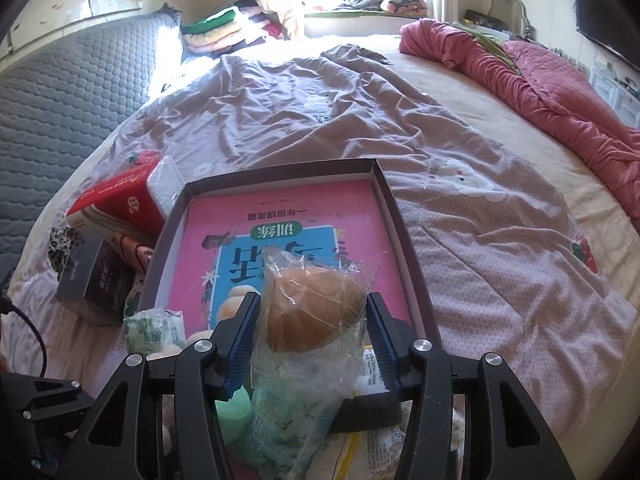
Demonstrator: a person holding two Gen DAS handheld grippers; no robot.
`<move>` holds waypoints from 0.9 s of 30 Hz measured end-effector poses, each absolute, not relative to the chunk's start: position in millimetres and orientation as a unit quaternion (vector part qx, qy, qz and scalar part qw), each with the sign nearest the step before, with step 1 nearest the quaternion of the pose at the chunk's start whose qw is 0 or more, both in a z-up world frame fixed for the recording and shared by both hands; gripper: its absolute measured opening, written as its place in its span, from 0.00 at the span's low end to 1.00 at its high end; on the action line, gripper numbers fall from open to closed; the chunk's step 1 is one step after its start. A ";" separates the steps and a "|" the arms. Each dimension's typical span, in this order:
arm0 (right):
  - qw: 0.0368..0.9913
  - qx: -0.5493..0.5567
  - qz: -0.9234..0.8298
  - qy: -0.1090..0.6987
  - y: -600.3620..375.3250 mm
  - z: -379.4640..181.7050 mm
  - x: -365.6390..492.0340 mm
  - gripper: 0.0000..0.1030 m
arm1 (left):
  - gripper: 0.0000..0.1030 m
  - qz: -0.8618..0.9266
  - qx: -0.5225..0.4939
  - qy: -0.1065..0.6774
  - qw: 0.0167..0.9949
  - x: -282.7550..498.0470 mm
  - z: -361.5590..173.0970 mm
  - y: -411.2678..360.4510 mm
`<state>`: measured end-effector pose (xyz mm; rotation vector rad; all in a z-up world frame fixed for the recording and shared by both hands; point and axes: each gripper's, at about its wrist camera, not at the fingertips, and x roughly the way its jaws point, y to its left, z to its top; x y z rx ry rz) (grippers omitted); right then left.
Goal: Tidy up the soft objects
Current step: 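Lower the bunny plush and bread bun onto the tray and open both tools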
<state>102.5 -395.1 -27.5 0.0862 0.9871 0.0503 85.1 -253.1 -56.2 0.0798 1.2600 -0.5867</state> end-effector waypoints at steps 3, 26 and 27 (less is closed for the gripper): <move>0.878 0.043 0.017 0.477 -398.2 -32.0 107.2 0.53 | 0.35 -0.271 0.031 0.582 0.766 87.3 -57.3 -251.5; 0.867 0.029 -0.004 0.498 -399.7 -45.5 114.1 0.57 | 0.35 -0.276 0.013 0.582 0.764 97.4 -56.7 -251.2; 0.867 0.030 -0.005 0.497 -400.9 -44.8 113.4 0.57 | 0.35 -0.276 0.013 0.581 0.765 98.4 -56.7 -252.3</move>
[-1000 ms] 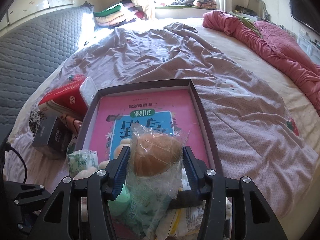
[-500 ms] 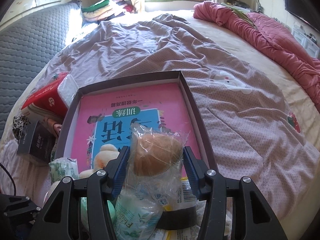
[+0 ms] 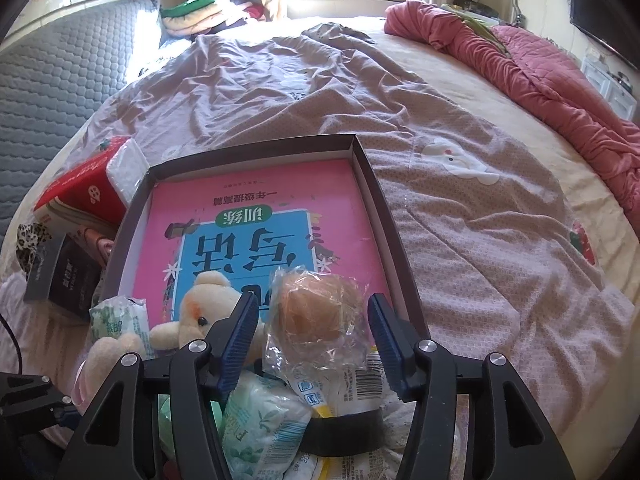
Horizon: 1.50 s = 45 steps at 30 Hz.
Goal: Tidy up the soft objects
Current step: 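Lower the bunny plush and bread bun onto the tray and open both tools, then withdraw both tools from the tray toward the pile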
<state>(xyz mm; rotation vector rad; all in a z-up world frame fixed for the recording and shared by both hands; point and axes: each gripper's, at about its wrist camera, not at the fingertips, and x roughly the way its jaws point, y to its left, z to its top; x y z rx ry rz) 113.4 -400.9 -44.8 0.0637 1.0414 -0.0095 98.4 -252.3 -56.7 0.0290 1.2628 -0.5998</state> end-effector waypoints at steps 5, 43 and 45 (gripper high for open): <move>0.869 0.036 -0.006 0.493 -405.5 -38.5 106.7 0.58 | 0.35 -0.275 0.009 0.583 0.764 99.1 -57.2 -252.4; 0.899 0.049 -0.020 0.434 -417.9 32.2 60.0 0.63 | 0.62 -0.271 0.013 0.560 0.783 72.6 -24.6 -233.1; 0.901 0.048 -0.014 0.430 -413.7 36.1 59.2 0.70 | 0.62 -0.268 0.014 0.556 0.787 70.3 -20.7 -230.4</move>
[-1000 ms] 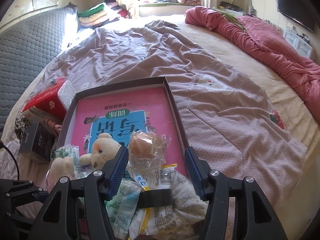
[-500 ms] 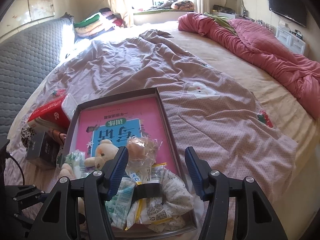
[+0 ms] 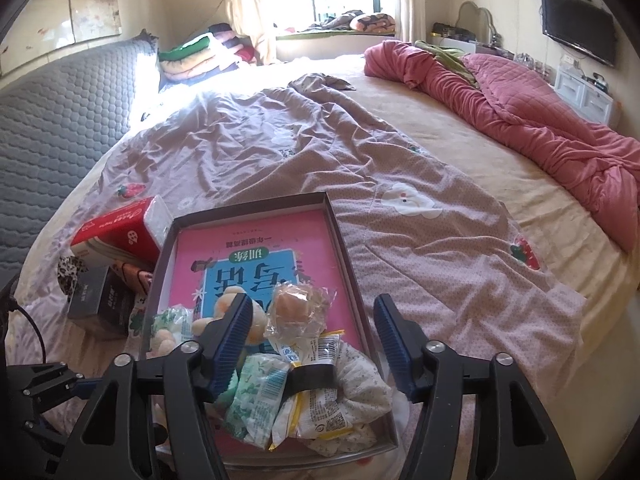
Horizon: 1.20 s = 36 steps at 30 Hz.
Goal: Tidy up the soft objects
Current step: 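Withdraw both tools from the tray toward the pile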
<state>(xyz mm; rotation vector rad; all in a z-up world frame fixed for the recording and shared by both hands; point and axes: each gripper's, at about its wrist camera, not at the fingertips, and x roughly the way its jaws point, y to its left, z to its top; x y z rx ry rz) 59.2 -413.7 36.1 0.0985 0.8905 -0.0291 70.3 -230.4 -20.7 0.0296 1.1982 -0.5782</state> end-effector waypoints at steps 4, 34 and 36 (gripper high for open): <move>0.904 0.035 -0.004 0.426 -401.8 43.8 59.1 0.70 | 0.66 -0.263 0.013 0.546 0.795 67.0 -11.3 -223.6; 0.904 -0.070 0.115 0.406 -279.6 69.2 52.9 0.70 | 0.69 -0.185 -0.066 0.514 0.835 49.7 17.4 -112.6; 0.902 -0.076 0.123 0.407 -272.6 67.5 52.3 0.70 | 0.69 -0.175 -0.075 0.513 0.837 50.2 17.8 -100.4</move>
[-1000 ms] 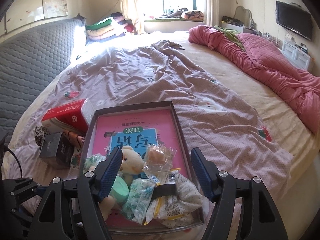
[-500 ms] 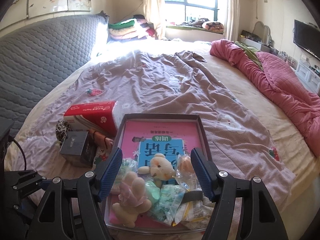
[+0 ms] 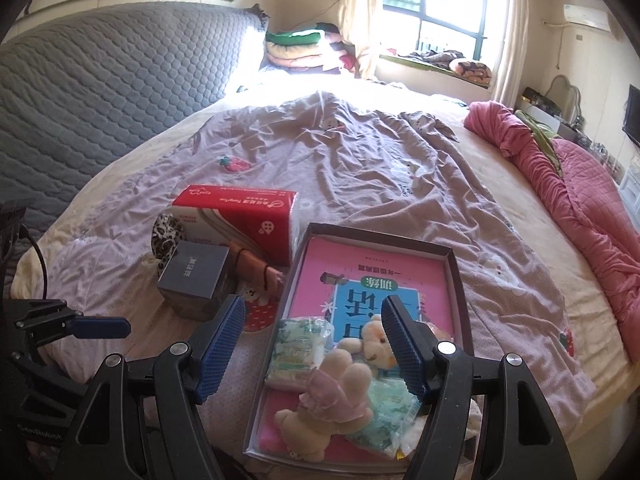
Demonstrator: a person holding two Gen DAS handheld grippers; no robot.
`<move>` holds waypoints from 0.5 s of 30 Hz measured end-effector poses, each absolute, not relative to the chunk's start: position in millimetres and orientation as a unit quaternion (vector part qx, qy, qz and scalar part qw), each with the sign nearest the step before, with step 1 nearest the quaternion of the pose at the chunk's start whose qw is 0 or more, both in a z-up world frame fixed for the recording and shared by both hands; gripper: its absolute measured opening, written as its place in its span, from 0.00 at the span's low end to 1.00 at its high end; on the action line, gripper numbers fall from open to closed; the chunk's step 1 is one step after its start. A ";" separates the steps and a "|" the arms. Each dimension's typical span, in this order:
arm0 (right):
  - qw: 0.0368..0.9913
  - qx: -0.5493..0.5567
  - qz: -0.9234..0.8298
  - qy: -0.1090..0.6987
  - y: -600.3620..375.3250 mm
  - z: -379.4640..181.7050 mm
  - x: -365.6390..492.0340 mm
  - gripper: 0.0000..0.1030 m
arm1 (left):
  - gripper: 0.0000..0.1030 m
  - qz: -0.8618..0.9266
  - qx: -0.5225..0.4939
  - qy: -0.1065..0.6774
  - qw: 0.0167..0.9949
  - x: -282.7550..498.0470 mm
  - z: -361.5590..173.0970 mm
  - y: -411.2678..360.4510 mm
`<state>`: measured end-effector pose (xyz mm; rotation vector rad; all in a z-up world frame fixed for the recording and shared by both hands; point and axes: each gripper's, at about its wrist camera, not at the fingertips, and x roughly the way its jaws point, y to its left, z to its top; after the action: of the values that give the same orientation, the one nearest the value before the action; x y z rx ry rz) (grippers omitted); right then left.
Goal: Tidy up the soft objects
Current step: 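Withdraw both tools from the tray toward the pile, then grasp the leopard-print scrunchie with the left tool while the right tool grasps the pink sausage plush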
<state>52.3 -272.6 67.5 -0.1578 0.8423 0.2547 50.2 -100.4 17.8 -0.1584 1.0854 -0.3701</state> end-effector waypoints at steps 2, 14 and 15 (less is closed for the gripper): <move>0.900 -0.082 0.128 0.409 -267.4 65.6 51.2 0.70 | 0.69 -0.165 -0.083 0.511 0.839 49.6 17.9 -88.3; 0.888 -0.127 0.156 0.413 -242.3 52.1 51.5 0.70 | 0.69 -0.110 -0.150 0.511 0.839 61.0 10.4 -22.0; 0.887 -0.128 0.157 0.416 -241.1 49.6 52.8 0.70 | 0.69 -0.106 -0.157 0.511 0.838 65.0 10.1 -18.3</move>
<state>52.8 -241.1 49.6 -0.2664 0.8639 0.3269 65.0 -18.3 10.1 -0.3323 1.0811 -0.2244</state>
